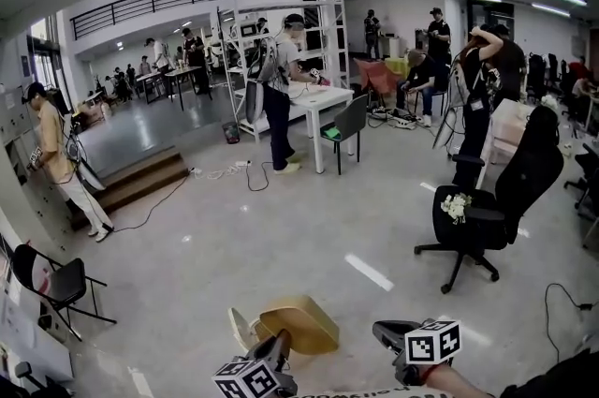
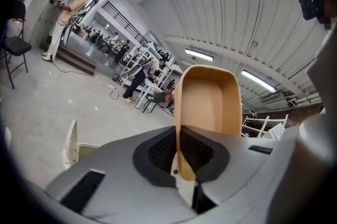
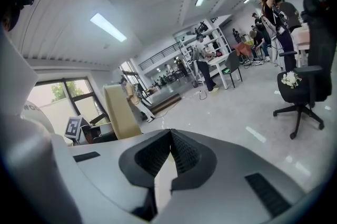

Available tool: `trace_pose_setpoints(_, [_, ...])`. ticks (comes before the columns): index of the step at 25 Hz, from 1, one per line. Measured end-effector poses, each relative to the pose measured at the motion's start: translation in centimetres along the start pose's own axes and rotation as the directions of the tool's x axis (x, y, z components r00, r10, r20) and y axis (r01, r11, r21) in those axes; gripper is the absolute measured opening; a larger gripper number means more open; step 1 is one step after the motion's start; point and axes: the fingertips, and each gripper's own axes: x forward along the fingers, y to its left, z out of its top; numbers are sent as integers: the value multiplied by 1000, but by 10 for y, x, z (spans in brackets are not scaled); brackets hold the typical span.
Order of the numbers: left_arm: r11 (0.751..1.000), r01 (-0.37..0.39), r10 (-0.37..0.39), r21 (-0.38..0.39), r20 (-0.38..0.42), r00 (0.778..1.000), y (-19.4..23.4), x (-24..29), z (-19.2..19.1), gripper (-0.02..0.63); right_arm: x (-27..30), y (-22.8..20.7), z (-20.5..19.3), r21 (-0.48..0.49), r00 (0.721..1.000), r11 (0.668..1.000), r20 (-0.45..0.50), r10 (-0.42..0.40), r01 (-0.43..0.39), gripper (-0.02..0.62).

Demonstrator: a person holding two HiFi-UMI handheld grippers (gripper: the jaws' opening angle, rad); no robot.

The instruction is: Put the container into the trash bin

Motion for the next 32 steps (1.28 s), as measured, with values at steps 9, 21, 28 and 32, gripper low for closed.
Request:
trace_pose_setpoints(9, [999,-38,39,-28,8,999,38,76,36,29,53,-56,68,10,1000,1000,3,-5,5,3])
trace_pose_setpoints(21, [989,-129,133,-66,70,989,95,90,72,29,143,-46,108,-27,993,996,-74,88,-91,3])
trace_pose_setpoints(28, [972,-218,227,-91,108,968,122,77,76,29,200,-22,120,-86,974,979,-151,170,-184,3])
trace_pose_setpoints(32, [949,-288,305,-128,143,942,144,73,72,29,220,-11,113,-94,955,967,-204,213,-236,3])
